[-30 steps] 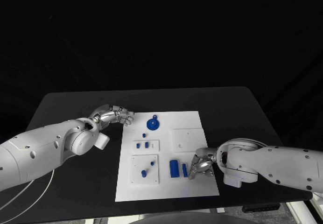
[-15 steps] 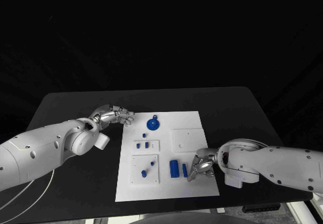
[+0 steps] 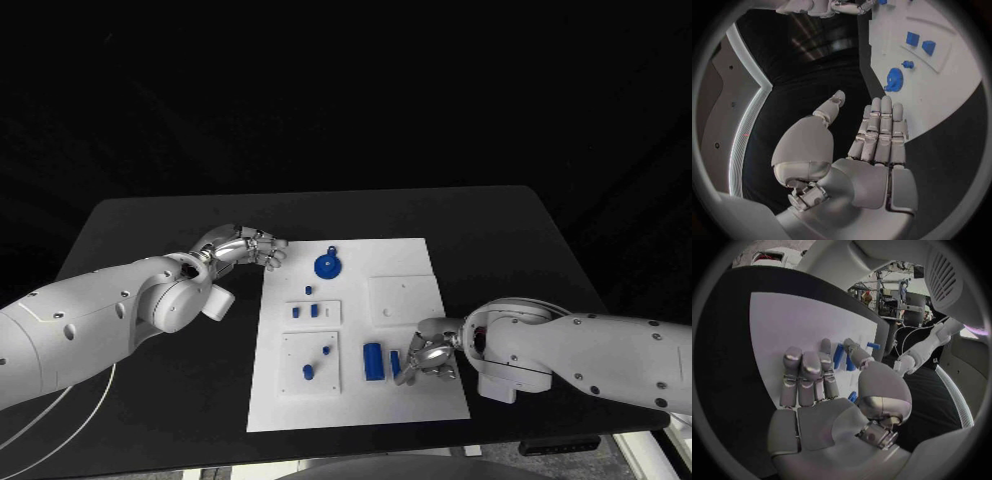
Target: Assemble the parts on the task board
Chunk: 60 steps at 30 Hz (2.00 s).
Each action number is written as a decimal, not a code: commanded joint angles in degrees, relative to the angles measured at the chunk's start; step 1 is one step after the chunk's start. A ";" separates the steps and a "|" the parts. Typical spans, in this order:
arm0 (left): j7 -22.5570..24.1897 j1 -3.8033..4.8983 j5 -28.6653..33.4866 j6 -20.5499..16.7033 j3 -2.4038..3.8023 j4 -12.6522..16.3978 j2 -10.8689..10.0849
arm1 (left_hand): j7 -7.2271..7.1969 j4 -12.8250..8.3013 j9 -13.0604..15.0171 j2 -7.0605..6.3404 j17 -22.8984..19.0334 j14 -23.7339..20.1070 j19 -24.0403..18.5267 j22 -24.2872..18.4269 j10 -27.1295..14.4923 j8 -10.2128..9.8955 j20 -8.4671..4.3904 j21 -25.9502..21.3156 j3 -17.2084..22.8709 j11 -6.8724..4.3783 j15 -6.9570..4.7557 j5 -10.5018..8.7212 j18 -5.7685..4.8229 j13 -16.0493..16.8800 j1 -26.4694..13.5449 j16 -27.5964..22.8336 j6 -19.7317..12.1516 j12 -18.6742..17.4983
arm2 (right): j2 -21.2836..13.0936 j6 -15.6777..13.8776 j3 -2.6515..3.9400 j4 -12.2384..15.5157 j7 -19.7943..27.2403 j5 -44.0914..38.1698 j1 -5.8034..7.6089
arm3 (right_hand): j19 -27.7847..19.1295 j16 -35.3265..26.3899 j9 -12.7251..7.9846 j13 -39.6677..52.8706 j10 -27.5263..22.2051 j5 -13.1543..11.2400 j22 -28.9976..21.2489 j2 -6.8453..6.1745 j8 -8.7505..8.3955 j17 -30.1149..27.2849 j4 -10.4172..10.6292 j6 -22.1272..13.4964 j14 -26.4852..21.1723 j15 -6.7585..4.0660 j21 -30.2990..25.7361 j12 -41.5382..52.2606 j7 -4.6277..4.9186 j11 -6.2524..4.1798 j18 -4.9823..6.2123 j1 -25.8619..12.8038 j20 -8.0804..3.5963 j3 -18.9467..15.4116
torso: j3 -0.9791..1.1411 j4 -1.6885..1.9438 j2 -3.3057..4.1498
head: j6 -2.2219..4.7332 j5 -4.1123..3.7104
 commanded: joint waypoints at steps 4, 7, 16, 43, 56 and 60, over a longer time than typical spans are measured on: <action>0.24 0.01 -0.30 0.82 0.02 0.19 -0.02 | -0.02 0.23 -0.08 0.35 0.10 0.35 0.15 0.08 -0.32 0.31 0.40 -0.31 -0.02 -0.13 0.13 -0.10 1.18 -0.06 0.42 -0.39 -0.32 -0.06 | 0.17 0.36 -0.06 -0.18 0.20 -0.21 -0.10 | -0.30 -0.10 0.12 0.11 -0.17 -0.07 0.89 1.25 0.25 0.12 0.57 0.18 0.14 -0.27 -0.33 -0.17 -0.02 0.02 1.59 -0.52 -0.44 -0.05 | -0.01 0.02 -0.01 | -0.01 0.06; 0.20 0.01 -0.34 0.80 0.01 0.19 -0.06 | -0.02 0.23 -0.09 0.35 0.11 0.35 0.15 0.09 -0.32 0.32 0.40 -0.31 -0.01 -0.13 0.13 -0.09 1.18 -0.06 0.43 -0.40 -0.32 -0.06 | 0.17 0.40 -0.06 -0.36 0.14 -0.21 -0.10 | -0.33 -0.09 0.14 0.13 -0.19 -0.06 0.92 1.75 0.26 0.14 0.66 0.19 0.13 -0.28 -0.32 -0.17 -0.04 0.00 1.59 -0.60 -0.49 -0.03 | -0.01 0.02 -0.02 | -0.02 0.07; 0.18 0.01 -0.36 0.82 0.00 0.22 -0.04 | -0.02 0.21 -0.09 0.36 0.14 0.35 0.16 0.11 -0.32 0.32 0.40 -0.33 0.01 -0.13 0.13 -0.09 1.18 -0.06 0.49 -0.42 -0.33 -0.06 | 0.27 0.13 -0.05 -0.53 -0.27 -0.73 -0.10 | -0.47 -0.06 0.21 0.29 -0.10 -0.06 1.00 3.82 0.29 0.20 0.81 0.20 0.08 -0.31 -0.28 -0.04 -0.08 -0.03 1.59 -0.67 -0.60 0.21 | 0.03 -0.03 0.00 | -0.08 0.09; 0.25 0.01 -0.48 0.75 -0.01 0.17 -0.02 | -0.02 0.23 -0.12 0.37 0.23 0.37 0.17 0.18 -0.31 0.35 0.41 -0.39 0.02 -0.12 0.14 -0.09 1.17 -0.07 0.53 -0.50 -0.33 -0.05 | 0.67 0.19 -0.05 -1.84 -0.72 -0.51 -0.25 | -0.50 0.07 0.38 0.56 0.55 -0.09 1.08 0.19 0.42 0.21 1.74 0.49 0.22 -0.21 0.35 0.15 -0.05 0.02 1.59 -0.35 -0.32 5.04 | 0.00 -0.03 -0.02 | 0.01 0.03; 0.36 0.01 0.04 0.05 -0.01 0.47 -0.16 | 0.00 0.26 -0.13 0.36 0.28 0.39 0.19 0.20 -0.32 0.36 0.42 -0.42 0.00 -0.12 0.14 -0.09 1.16 -0.08 0.49 -0.53 -0.34 -0.05 | -0.33 -3.16 0.39 -4.15 4.22 9.10 0.40 | -2.39 -0.60 -0.31 0.58 -2.76 0.73 0.72 -3.79 -3.06 0.44 -2.66 -6.91 -1.40 1.43 -1.05 -0.49 2.14 2.01 1.59 -1.72 -0.57 -8.60 | -0.01 0.04 -0.07 | 1.21 0.03; 0.48 0.04 0.56 -0.53 0.01 0.80 -0.41 | 0.00 0.27 -0.13 0.37 0.31 0.44 0.21 0.22 -0.29 0.38 0.41 -0.42 -0.01 -0.12 0.13 -0.09 1.17 -0.07 0.49 -0.52 -0.33 -0.04 | -0.15 -4.45 1.88 -6.06 7.56 10.23 1.09 | -2.34 -0.62 -0.41 0.59 -2.95 0.32 0.64 -4.30 -3.43 0.51 -2.47 -7.67 -1.50 1.71 -1.24 -0.38 2.44 2.30 1.59 -1.82 -0.50 -8.86 | -0.02 0.01 -0.09 | 2.26 0.17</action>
